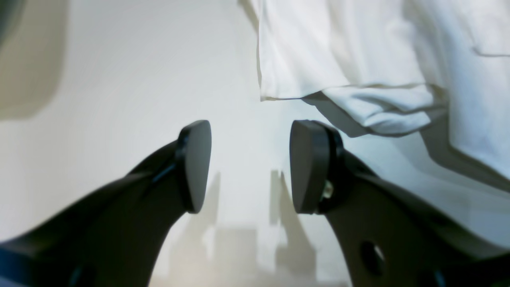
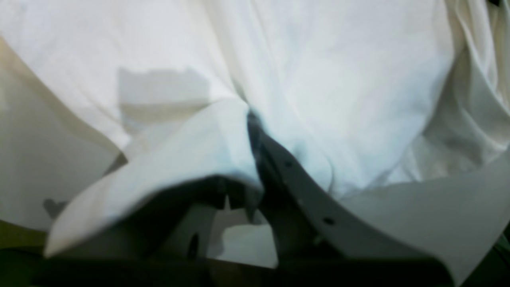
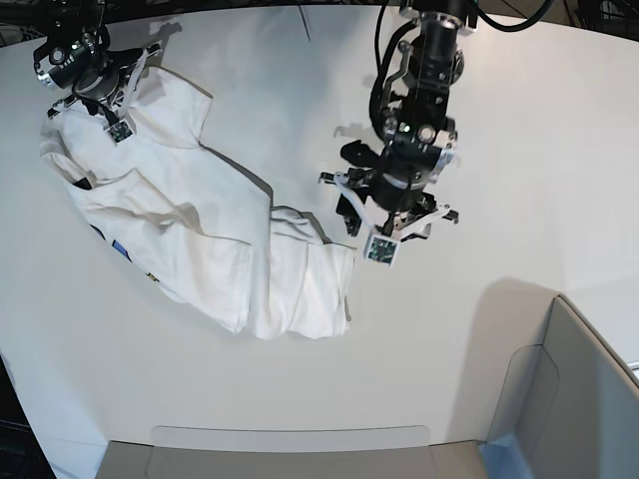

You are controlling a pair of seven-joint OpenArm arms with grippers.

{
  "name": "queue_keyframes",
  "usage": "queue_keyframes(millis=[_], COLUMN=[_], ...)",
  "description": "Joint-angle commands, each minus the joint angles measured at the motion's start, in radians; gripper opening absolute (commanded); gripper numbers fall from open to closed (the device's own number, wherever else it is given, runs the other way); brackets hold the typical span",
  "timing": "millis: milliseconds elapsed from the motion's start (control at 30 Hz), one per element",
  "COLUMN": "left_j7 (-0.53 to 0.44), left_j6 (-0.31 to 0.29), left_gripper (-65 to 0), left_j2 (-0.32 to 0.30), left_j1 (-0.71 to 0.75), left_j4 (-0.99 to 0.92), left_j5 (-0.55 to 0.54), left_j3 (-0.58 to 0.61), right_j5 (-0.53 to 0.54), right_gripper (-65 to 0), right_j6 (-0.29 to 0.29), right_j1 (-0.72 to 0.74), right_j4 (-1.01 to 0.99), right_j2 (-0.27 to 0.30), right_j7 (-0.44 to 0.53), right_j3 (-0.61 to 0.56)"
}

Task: Layout the t-shirt on the table in an organized manner, then fold the t-shirt properly
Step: 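Grasp the opposite end of the t-shirt with the left gripper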

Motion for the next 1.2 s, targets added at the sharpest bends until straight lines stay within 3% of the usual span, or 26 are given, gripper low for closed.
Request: queue_keyframes(millis=[0,133,233,400,600,1167], left_j7=[0.026,0.129,0.132,0.141,0.135,0.044], left_j6=[-0.006,-0.029,-0.06,-0.063,-0.063,-0.063], left_gripper=[-30.6,-29.0,-28.9,-28.9,-29.0,-29.0], left_j2=[0.018,0.069,0.079,0.078,0.081,0.101], left_j1=[-0.05,-0.136,-0.141,-0.141,-0.171,-0.299], left_j4=[-0.014,-0.108,-0.149,-0.221,-0.286,-0.531], left_j5=[-0.005,-0.03,-0.093,-0.262,-0.389,-0.42], left_j3=[0.004,-0.002,-0.039,-0.143,-0.192,-0.233], right_j5=[-0.003,-0.003,-0.003,-0.003,-0.003,-0.003], right_gripper=[-65.0,-65.0,-65.0,-65.0,-65.0,-65.0], right_j6=[0.0,-0.002,-0.002,-0.005,-0.005,-0.005], right_j1=[0.003,0.003,0.003,0.003,0.003,0.005], right_j4=[0.015,0.015,0.015,0.015,0.015,0.015], right_j2=[0.012,0.006,0.006,0.006,0.0,-0.008], right_j7=[0.007,0.007,0.007,0.007,0.007,0.007], right_j3=[0.006,0.006,0.006,0.006,0.006,0.006])
